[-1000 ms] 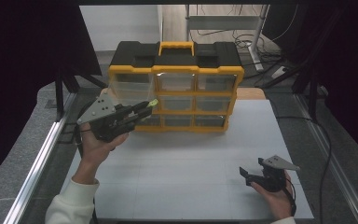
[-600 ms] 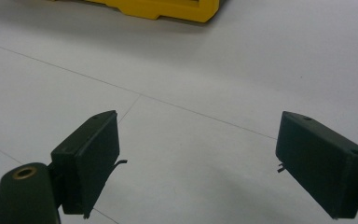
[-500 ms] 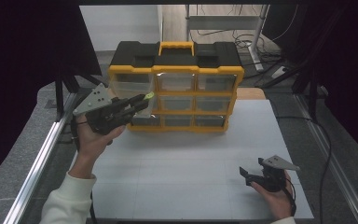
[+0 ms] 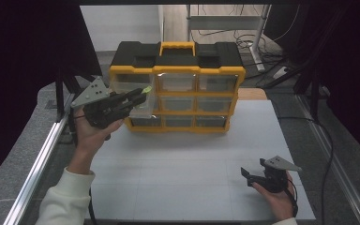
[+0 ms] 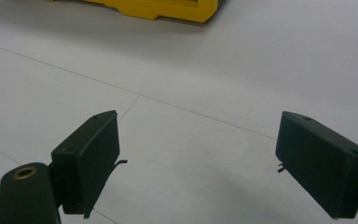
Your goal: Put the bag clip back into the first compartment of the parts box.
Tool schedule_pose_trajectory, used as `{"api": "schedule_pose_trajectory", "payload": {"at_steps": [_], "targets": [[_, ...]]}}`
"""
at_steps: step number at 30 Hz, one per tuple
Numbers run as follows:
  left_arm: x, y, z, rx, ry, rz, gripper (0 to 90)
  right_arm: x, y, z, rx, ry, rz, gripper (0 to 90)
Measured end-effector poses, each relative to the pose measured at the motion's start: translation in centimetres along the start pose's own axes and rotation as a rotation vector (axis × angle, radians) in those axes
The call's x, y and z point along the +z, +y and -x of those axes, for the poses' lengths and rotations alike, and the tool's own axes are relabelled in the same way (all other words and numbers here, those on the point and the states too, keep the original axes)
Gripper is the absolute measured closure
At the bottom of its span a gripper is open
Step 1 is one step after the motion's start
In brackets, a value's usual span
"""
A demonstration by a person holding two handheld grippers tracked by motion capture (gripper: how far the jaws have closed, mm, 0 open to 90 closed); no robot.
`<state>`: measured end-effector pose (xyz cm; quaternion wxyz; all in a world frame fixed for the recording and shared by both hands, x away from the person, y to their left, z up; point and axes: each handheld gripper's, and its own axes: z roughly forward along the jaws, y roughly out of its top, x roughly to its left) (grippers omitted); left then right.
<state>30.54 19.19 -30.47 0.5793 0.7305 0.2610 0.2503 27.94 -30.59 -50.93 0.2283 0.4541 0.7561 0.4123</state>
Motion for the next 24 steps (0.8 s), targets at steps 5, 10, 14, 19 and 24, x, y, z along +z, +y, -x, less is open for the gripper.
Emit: {"api": "schedule_pose_trajectory", "payload": {"at_steps": [5,10,14,19,24], "targets": [[0.1,0.2,-0.7,-0.011,0.018,-0.003,77.8,0.0,0.0,0.0,0.001,0.0,0.0,13.8],[0.3,0.4,-1.4,-0.022,0.034,-0.005,77.8,0.0,0.0,0.0,0.001,-0.001,0.001,13.8],[0.4,0.5,-2.0,-0.03,0.049,-0.008,77.8,0.0,0.0,0.0,0.0,-0.003,0.002,13.8],[0.4,0.7,-2.6,-0.042,0.074,-0.008,77.7,0.0,0.0,0.0,0.001,-0.002,0.002,13.8],[0.6,0.7,-3.1,-0.043,0.095,-0.021,77.6,0.0,0.0,0.0,0.001,-0.003,0.002,13.8]]}}
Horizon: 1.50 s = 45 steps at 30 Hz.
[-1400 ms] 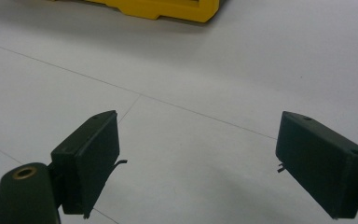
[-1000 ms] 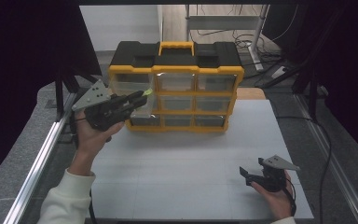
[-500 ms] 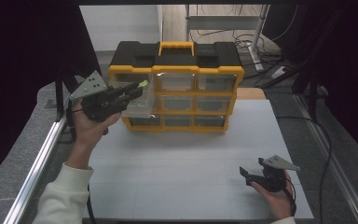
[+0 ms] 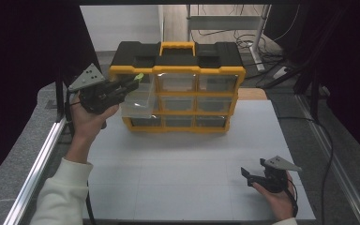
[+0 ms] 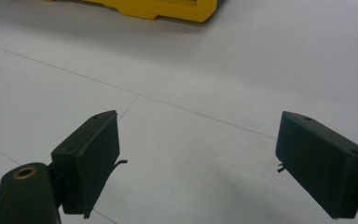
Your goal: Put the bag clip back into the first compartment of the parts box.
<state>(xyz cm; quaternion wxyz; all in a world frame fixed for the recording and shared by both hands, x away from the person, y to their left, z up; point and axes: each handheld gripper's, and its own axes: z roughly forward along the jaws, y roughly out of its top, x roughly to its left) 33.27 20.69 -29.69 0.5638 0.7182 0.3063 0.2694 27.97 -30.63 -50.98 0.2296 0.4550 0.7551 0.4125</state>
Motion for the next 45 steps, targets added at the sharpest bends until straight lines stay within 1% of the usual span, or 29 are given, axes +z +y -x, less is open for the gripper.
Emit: {"api": "schedule_pose_trajectory", "payload": {"at_steps": [6,11,13,14,16,19,21,24,27,33,39,45], "targets": [[0.3,-0.1,-0.5,-0.01,0.012,-0.012,77.6,0.0,0.0,0.0,0.002,0.001,-0.001,13.8],[0.3,-0.2,-0.6,-0.011,0.017,-0.016,77.3,0.0,0.0,0.0,0.002,0.001,-0.001,13.8],[0.4,-0.2,-0.7,-0.012,0.015,-0.025,76.3,0.0,0.0,0.0,0.002,0.001,-0.001,13.8],[0.5,-0.3,-0.7,-0.014,0.007,-0.025,72.7,0.0,0.0,0.0,0.001,0.001,-0.001,13.8],[0.6,-0.4,-0.8,0.001,0.004,-0.023,57.2,0.0,0.0,0.0,0.001,0.003,-0.002,13.8],[0.5,-0.5,-0.5,-0.012,0.006,-0.026,38.8,0.0,0.0,0.0,0.001,0.002,-0.003,13.8],[0.4,-0.6,-0.3,-0.016,0.003,-0.03,31.5,0.1,0.0,0.0,0.001,0.002,-0.003,13.8],[0.0,-0.8,-0.1,-0.036,-0.019,-0.018,26.4,0.0,0.0,0.0,0.0,0.002,-0.003,13.8],[-0.3,-1.1,0.1,-0.046,-0.04,-0.001,25.7,0.0,0.0,0.0,0.0,0.002,-0.003,13.8],[-0.9,-1.6,0.3,-0.054,-0.052,0.008,25.9,0.0,0.0,0.0,-0.002,0.001,-0.005,13.8],[-1.3,-1.9,0.8,-0.045,-0.07,0.013,26.5,0.1,0.0,-0.1,-0.001,0.001,-0.006,13.8],[-1.8,-2.3,1.6,-0.039,-0.086,0.013,26.9,0.0,0.0,-0.1,-0.002,0.001,-0.005,13.8]]}}
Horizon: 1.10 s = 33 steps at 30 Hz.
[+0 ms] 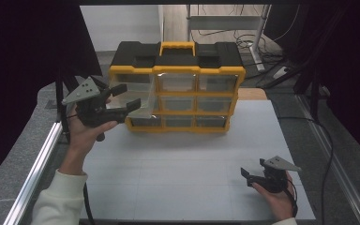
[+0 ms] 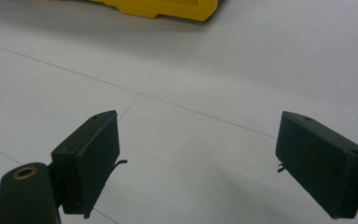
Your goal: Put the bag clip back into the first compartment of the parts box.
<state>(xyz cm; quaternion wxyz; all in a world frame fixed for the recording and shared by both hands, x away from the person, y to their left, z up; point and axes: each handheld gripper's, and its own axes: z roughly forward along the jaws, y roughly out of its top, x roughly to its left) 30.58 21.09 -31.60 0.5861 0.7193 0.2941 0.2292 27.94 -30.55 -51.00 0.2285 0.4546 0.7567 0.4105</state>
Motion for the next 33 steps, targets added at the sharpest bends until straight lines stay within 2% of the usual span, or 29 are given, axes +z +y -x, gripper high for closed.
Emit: {"api": "schedule_pose_trajectory", "payload": {"at_steps": [17,33], "targets": [[-0.8,-1.8,2.4,0.018,-0.055,-0.005,26.0,0.0,0.0,0.0,0.004,0.001,-0.001,13.8],[-0.5,-4.0,3.1,0.02,-0.051,-0.058,24.8,0.0,0.0,0.0,0.003,0.002,0.001,13.8]]}}
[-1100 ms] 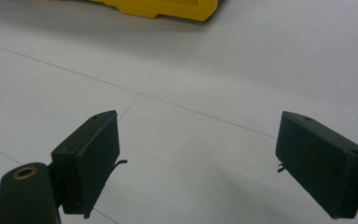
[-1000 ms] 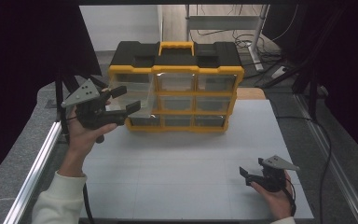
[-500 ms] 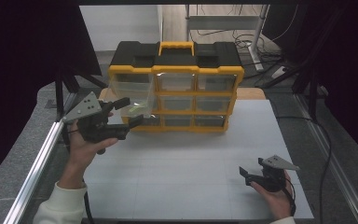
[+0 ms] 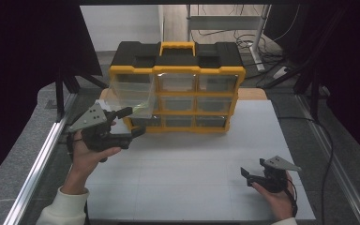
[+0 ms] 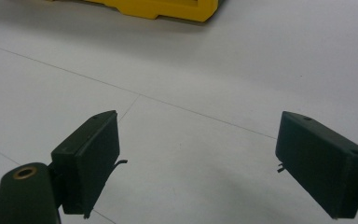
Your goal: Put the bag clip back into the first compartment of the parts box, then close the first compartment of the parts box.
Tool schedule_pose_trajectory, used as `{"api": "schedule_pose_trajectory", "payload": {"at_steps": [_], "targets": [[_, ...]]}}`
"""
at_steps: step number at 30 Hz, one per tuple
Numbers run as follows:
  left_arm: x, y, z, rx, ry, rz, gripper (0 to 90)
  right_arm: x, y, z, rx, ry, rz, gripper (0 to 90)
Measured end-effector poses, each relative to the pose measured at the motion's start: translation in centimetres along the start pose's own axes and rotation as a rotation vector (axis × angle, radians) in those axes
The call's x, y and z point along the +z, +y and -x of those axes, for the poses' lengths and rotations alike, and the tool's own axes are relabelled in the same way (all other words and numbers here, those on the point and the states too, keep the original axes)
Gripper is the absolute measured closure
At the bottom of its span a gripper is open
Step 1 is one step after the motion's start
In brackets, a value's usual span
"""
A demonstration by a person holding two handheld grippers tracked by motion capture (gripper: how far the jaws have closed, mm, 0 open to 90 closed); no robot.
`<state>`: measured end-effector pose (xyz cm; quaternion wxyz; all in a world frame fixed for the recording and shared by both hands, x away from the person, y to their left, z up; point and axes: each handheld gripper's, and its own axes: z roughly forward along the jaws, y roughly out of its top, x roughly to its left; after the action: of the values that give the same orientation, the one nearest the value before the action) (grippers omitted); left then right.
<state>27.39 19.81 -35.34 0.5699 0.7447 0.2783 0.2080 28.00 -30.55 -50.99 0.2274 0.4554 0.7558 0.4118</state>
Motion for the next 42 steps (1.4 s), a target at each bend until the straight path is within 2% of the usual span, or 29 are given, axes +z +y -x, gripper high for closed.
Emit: {"api": "schedule_pose_trajectory", "payload": {"at_steps": [18,27,31,38,42], "targets": [[0.9,-1.5,-0.1,-0.011,0.011,-0.046,24.3,0.0,0.0,0.0,-0.001,0.001,0.0,13.8],[1.1,-1.8,-0.2,0.003,0.049,-0.067,27.0,0.0,0.0,0.0,-0.001,0.001,0.001,13.8],[1.1,-1.8,-0.3,0.006,0.083,-0.076,41.5,-0.1,0.0,0.0,-0.005,0.0,0.002,13.8],[1.3,-1.9,-0.7,-0.016,0.044,-0.102,66.6,0.0,0.0,0.0,-0.003,0.001,0.0,13.8],[1.3,-1.9,-0.9,-0.034,0.06,-0.107,84.1,-0.1,0.0,0.0,-0.003,0.001,0.002,13.8]]}}
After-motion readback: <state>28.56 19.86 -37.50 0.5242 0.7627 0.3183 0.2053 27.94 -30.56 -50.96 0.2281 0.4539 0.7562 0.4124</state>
